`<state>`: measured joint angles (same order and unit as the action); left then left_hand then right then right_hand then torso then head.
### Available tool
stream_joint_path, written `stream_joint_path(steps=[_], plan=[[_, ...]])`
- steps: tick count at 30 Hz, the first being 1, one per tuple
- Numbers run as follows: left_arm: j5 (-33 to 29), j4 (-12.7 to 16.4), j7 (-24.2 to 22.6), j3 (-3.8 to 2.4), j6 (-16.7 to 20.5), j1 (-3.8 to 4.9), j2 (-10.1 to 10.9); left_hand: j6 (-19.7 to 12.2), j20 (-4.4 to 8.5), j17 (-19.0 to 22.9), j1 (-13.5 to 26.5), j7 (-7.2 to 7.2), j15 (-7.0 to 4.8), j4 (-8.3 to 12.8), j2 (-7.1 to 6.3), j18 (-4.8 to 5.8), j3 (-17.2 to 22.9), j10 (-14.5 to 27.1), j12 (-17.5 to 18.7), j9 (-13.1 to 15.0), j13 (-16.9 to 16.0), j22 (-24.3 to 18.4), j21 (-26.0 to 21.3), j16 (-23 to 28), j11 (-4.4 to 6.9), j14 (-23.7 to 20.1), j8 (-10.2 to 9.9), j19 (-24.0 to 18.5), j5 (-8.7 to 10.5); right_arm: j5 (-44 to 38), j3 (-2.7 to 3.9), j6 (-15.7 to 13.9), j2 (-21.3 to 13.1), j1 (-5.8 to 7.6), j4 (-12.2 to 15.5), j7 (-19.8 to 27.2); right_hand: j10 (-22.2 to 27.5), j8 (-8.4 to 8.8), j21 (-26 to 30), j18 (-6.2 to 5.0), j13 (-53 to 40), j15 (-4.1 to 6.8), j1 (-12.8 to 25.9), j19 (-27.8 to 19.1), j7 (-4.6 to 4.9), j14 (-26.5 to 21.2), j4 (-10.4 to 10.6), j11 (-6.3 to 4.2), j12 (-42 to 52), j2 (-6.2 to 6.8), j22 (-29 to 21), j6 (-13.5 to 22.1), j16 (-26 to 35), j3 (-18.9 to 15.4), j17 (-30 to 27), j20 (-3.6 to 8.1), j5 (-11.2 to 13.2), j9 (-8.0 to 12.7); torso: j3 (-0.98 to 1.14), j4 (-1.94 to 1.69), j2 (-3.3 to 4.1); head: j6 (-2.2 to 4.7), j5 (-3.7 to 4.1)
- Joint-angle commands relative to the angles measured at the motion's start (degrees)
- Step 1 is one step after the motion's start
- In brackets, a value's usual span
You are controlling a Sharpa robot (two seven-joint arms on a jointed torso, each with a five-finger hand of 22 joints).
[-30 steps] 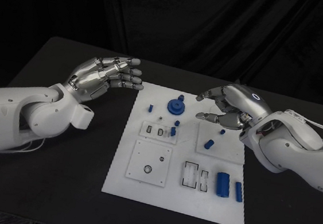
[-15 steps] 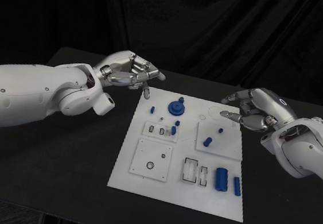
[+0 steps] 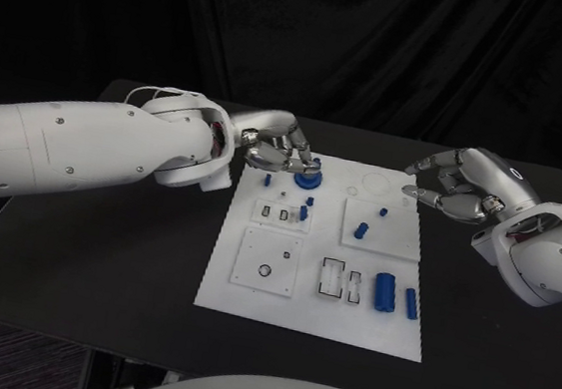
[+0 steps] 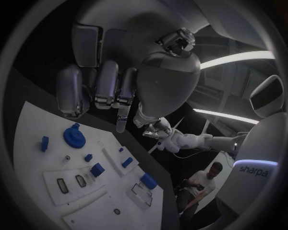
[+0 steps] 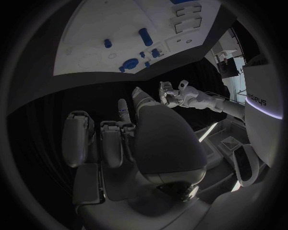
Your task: Assemble the parts on the task board
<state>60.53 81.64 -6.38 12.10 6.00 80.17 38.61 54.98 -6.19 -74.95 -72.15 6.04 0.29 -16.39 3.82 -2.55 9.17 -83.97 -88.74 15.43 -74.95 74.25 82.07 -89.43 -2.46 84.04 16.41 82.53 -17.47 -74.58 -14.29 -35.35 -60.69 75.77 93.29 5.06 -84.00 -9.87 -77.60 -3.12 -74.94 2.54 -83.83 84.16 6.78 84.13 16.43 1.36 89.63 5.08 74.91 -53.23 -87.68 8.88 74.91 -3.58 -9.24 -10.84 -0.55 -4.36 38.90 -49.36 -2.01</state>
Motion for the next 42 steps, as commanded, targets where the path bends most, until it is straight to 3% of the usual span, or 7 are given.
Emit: stream_joint_path(steps=[1, 4, 9, 16, 22, 27, 42], plan=[[10.0, 0.2, 10.9, -0.03, -1.9, 0.15, -1.4, 2.4, 1.21, -15.0, 4.3, -1.81, -1.84, -0.2, 0.46, 2.55, -3.5, -6.0, -1.3, 8.8, -15.1, 15.8, 7.9, -0.6, 1.82, 6.0, 4.5, 7.5, 2.68, 0.3, 0.03, -0.1, -0.1, -0.34, 0.1, -0.7, -6.0, -0.22, -0.2, 0.13, -15.1, -0.48, 0.0, 0.2, -0.11, 5.3, 0.0, 0.59, 0.4, -0.86, 9.9, -0.5, -0.4, 0.4, 13.1, -0.47, -0.7, 0.1, 0.34, 0.27, -0.39, -0.45, -0.31], [11.2, 0.2, 13.8, -0.03, -3.6, 0.17, -2.5, 0.9, 1.68, -15.0, 5.5, -1.9, -2.39, 0.5, 1.02, 2.55, -4.5, -6.0, -1.3, 13.9, -15.1, 15.8, 7.9, -0.6, 2.46, 6.0, 6.2, 7.5, 3.22, 0.3, 0.03, 0.0, -0.1, -0.56, 0.2, -0.7, -6.0, -0.17, -0.3, 0.14, -15.1, -0.5, 0.1, 0.3, -0.1, 5.3, 0.0, 0.62, 0.4, -0.95, 10.0, -0.6, -0.4, 0.4, 13.1, -0.5, -1.0, 0.2, 0.47, 0.43, -0.54, -0.64, -0.5], [12.2, 0.1, 18.7, -0.03, -7.3, 0.18, -3.9, 0.1, 2.45, -15.0, 6.6, -1.87, -2.1, -0.3, 0.99, 2.55, -5.3, -6.0, -1.3, 15.7, -15.1, 15.8, 7.9, -0.6, 2.11, 6.0, 6.3, 7.5, 3.83, 0.3, 0.03, 0.1, 0.2, -0.8, 0.2, -0.9, -6.0, -0.11, -0.2, 0.13, -15.1, -0.52, 0.2, 0.3, -0.07, 5.3, 0.1, 0.65, 0.4, -1.03, 10.0, -0.6, -0.4, 0.4, 13.0, -0.52, -1.3, 0.3, 0.78, 0.63, -0.62, -0.64, -0.6], [12.5, 0.2, 25.3, -0.04, -10.7, 0.18, -5.2, -0.2, 2.83, -15.0, 7.3, -1.84, -2.12, -0.2, 0.94, 2.55, -5.9, -6.0, -1.3, 16.7, -15.1, 15.8, 7.9, -0.6, 2.1, 6.0, 6.3, 7.5, 4.04, 0.3, 0.03, 0.3, 0.3, -0.9, -0.1, -1.1, -6.0, 0.0, -0.2, 0.13, -15.1, -0.56, 0.3, 0.3, -0.04, 5.3, 0.1, 0.69, 0.4, -1.16, 10.0, -0.7, -0.4, 0.5, 13.0, -0.57, -1.8, 0.4, 0.95, 0.67, -0.59, -0.64, -0.61], [12.6, 0.5, 31.0, -0.04, -12.9, 0.17, -6.0, -0.6, 4.6, -15.0, 8.6, -2.69, -2.8, -0.2, 0.94, 2.55, -7.3, -6.0, -1.3, 24.5, -15.1, 15.8, 7.9, -0.6, 2.83, 6.0, 9.9, 7.5, 5.37, 0.3, 0.03, 0.6, 0.5, -0.95, -0.4, -1.3, -6.0, 0.15, -0.2, 0.13, -15.1, -0.6, 0.4, 0.3, -0.02, 5.3, 0.1, 0.74, 0.4, -1.35, 10.0, -0.8, -0.4, 0.6, 13.0, -0.62, -2.6, 0.5, 1.07, 0.99, -0.75, -0.64, -1.08], [12.6, -0.1, 34.1, -0.04, -13.9, 0.14, -6.8, 1.0, 5.75, -15.0, 9.3, -3.75, -3.68, -0.2, 1.2, 2.55, -7.8, -6.0, -1.3, 28.7, -15.1, 15.8, 7.9, -0.6, 3.79, 6.0, 12.2, 7.5, 5.34, 0.3, 0.03, 0.7, 0.8, -0.99, -0.6, -1.4, -6.0, 0.31, -0.2, 0.12, -15.1, -0.62, 0.3, 0.3, 0.0, 5.3, 0.0, 0.76, 0.4, -1.45, 10.1, -0.9, -0.3, 0.7, 13.0, -0.66, -3.4, 0.7, 1.06, 0.75, -0.89, -0.64, -1.0], [12.6, -1.7, 35.4, -0.01, -11.8, -0.13, -9.1, 1.9, 6.48, -15.0, 11.3, -4.19, -4.15, -0.2, 1.45, 2.55, -8.8, -6.0, -1.3, 30.3, -15.1, 15.8, 7.9, -0.6, 4.23, 6.0, 12.0, 7.5, 6.07, 0.3, 0.04, 0.7, 1.4, -1.1, -0.8, -1.2, -6.0, 0.52, 0.0, 0.06, -15.1, -0.63, 0.0, 0.2, 0.01, 5.3, -0.1, 0.75, 0.4, -1.45, 10.0, -1.0, -0.3, 0.9, 12.9, -0.68, -4.4, 0.9, 0.87, 0.58, -1.01, -0.64, -1.08]])
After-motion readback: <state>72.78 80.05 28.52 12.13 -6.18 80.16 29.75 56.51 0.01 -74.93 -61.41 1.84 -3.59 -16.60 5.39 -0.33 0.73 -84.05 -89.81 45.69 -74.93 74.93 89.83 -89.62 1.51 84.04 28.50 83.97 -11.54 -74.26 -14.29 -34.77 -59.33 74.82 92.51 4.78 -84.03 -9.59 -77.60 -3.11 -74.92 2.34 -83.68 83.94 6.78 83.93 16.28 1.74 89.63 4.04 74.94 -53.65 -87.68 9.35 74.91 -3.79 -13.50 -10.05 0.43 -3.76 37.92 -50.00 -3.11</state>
